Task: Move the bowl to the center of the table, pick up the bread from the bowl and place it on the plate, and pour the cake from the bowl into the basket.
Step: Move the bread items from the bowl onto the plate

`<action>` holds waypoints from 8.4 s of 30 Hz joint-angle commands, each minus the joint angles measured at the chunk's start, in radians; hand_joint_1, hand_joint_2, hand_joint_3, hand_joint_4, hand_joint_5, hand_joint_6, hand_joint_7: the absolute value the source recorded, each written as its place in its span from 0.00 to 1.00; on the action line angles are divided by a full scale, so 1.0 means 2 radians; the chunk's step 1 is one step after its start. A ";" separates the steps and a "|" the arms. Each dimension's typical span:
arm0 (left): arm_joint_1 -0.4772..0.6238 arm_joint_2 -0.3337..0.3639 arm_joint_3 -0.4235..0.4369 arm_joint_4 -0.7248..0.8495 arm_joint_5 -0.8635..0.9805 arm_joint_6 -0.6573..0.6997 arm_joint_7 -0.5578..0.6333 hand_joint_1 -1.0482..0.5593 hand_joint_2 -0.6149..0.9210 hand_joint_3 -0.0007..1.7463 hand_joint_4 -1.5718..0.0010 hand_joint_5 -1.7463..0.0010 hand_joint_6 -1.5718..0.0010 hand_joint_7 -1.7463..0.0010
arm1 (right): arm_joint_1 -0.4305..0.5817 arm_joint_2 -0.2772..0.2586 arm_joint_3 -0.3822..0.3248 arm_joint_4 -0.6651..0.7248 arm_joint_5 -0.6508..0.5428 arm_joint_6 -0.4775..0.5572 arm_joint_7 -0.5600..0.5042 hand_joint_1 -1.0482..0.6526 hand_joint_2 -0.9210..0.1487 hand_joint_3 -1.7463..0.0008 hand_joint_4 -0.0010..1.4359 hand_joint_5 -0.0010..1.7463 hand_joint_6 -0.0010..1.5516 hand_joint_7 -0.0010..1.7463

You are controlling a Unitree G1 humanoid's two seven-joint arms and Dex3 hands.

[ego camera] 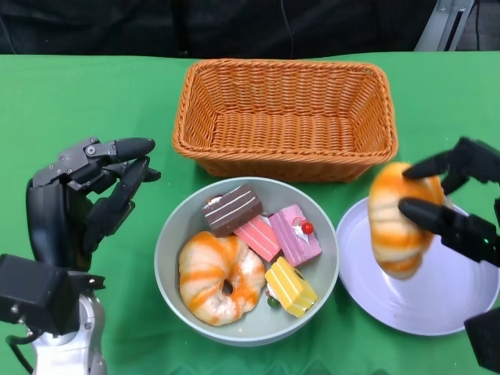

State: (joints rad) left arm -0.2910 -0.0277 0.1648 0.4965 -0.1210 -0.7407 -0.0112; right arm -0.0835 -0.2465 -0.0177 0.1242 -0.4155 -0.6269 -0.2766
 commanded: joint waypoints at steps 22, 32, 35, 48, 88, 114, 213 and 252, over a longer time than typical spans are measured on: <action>0.016 -0.001 0.002 -0.031 -0.003 0.015 0.001 0.51 1.00 0.13 0.47 0.33 0.37 0.62 | 0.002 -0.059 0.006 0.101 -0.052 -0.025 -0.008 0.59 0.06 0.99 0.55 0.84 0.57 0.45; 0.025 -0.005 0.000 -0.045 0.000 0.022 0.003 0.52 1.00 0.13 0.47 0.32 0.37 0.62 | -0.040 -0.065 0.024 0.206 -0.071 -0.037 -0.048 0.59 0.06 0.99 0.54 0.83 0.57 0.43; 0.026 -0.004 0.001 -0.045 -0.001 0.018 0.000 0.52 1.00 0.14 0.48 0.32 0.38 0.62 | -0.055 -0.066 0.029 0.240 -0.074 -0.041 -0.059 0.59 0.04 0.99 0.52 0.82 0.57 0.43; 0.034 -0.006 -0.001 -0.056 -0.001 0.024 0.001 0.52 1.00 0.13 0.48 0.32 0.38 0.62 | -0.095 -0.068 0.064 0.325 -0.089 -0.057 -0.128 0.60 0.03 0.99 0.50 0.73 0.57 0.38; 0.028 -0.005 0.001 -0.032 0.006 0.008 0.003 0.52 1.00 0.13 0.48 0.32 0.38 0.61 | -0.074 -0.062 0.068 0.283 -0.062 -0.059 -0.137 0.45 0.04 1.00 0.42 0.23 0.46 0.00; 0.025 -0.004 0.002 -0.028 0.005 0.003 0.002 0.52 1.00 0.14 0.48 0.32 0.38 0.61 | -0.060 -0.089 0.075 0.232 -0.044 -0.014 -0.005 0.32 0.01 0.99 0.57 0.20 0.40 0.01; 0.037 -0.026 -0.015 -0.090 0.027 0.040 0.037 0.52 1.00 0.15 0.47 0.34 0.39 0.60 | -0.119 -0.010 0.195 0.008 -0.095 -0.011 0.172 0.21 0.02 1.00 0.59 0.06 0.47 0.00; 0.028 -0.035 -0.009 -0.069 0.031 0.014 0.044 0.51 1.00 0.15 0.47 0.33 0.39 0.61 | -0.179 -0.010 0.246 0.125 -0.194 -0.030 0.058 0.21 0.06 1.00 0.53 0.00 0.48 0.01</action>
State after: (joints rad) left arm -0.2249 -0.1044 0.1393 0.3497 -0.0675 -0.6959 0.0583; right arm -0.4240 -0.2481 0.4696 0.3681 -0.8035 -0.6922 -0.1759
